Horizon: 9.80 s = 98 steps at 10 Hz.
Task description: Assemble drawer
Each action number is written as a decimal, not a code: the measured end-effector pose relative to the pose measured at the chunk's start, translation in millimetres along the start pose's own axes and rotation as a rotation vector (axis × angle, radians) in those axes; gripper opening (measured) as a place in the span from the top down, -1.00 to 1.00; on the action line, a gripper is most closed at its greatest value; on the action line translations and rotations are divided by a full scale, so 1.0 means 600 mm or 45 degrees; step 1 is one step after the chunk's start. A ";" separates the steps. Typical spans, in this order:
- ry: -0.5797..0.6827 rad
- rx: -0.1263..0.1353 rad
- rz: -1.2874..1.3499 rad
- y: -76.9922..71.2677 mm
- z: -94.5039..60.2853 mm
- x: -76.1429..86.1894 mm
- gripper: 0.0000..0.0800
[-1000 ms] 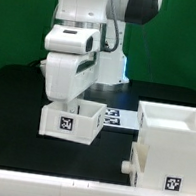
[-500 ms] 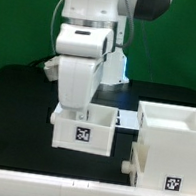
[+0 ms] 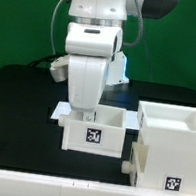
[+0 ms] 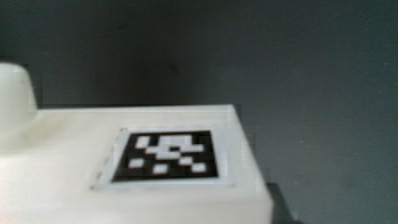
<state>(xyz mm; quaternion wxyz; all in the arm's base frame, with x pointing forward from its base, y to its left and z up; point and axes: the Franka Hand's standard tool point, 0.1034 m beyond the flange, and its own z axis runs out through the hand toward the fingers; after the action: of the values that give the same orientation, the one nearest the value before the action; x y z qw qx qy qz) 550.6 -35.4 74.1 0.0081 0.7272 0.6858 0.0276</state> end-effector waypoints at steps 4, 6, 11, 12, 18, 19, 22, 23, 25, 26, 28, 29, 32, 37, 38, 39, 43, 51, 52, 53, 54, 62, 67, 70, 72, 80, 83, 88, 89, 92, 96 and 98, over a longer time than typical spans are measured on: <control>0.006 0.015 -0.007 -0.005 0.015 0.008 0.90; 0.007 0.021 -0.004 -0.007 0.020 0.014 0.90; 0.004 0.033 0.012 0.006 0.028 0.055 0.90; 0.004 0.032 0.032 0.006 0.028 0.057 0.90; 0.005 0.012 0.060 0.003 0.029 0.057 0.90; 0.005 0.012 0.060 0.003 0.029 0.057 0.90; 0.001 0.011 0.034 0.004 0.028 0.056 0.90; -0.012 0.007 -0.019 0.006 0.027 0.052 0.90; -0.019 0.011 -0.040 0.007 0.028 0.048 0.90; -0.026 0.014 -0.048 0.008 0.028 0.048 0.90; -0.027 0.026 -0.015 0.007 0.029 0.052 0.90; -0.027 0.026 0.004 0.007 0.029 0.053 0.90; -0.028 0.026 0.018 0.007 0.029 0.056 0.90; -0.055 0.017 -0.038 0.008 0.024 0.052 0.90; -0.062 0.016 -0.048 0.009 0.024 0.049 0.90; -0.065 0.019 -0.051 0.007 0.025 0.047 0.90; -0.066 0.023 -0.052 0.008 0.026 0.050 0.90; -0.061 0.033 -0.006 0.005 0.027 0.096 0.90; -0.061 0.033 -0.006 0.005 0.028 0.095 0.90; -0.061 0.034 -0.006 0.005 0.028 0.095 0.63; -0.061 0.033 -0.005 0.006 0.026 0.095 0.29; -0.111 0.110 0.051 0.051 -0.026 0.013 -0.62; -0.100 0.151 0.067 0.006 0.017 0.012 -0.62; -0.092 0.150 0.104 -0.010 0.025 0.056 -0.62; -0.087 0.142 0.130 -0.011 0.024 0.086 -0.62; -0.097 0.138 0.222 -0.017 0.024 0.105 -0.62; -0.106 0.149 0.193 0.002 0.006 0.054 -0.62; -0.104 0.166 0.179 0.012 0.008 0.049 -0.62; -0.102 0.165 0.182 0.011 0.008 0.062 -0.62; -0.102 0.159 0.203 0.007 0.008 0.095 -0.62; -0.102 0.162 0.203 0.006 0.008 0.092 -0.62; -0.106 0.167 0.193 0.011 0.000 0.067 -0.62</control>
Offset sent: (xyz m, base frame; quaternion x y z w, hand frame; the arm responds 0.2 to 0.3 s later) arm 0.0030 0.0084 -0.0048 -0.0041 0.0070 -0.0345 0.9994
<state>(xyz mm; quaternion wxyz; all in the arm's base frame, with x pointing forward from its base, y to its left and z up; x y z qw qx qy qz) 559.4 4.5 75.4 -0.0132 0.7765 0.6283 -0.0469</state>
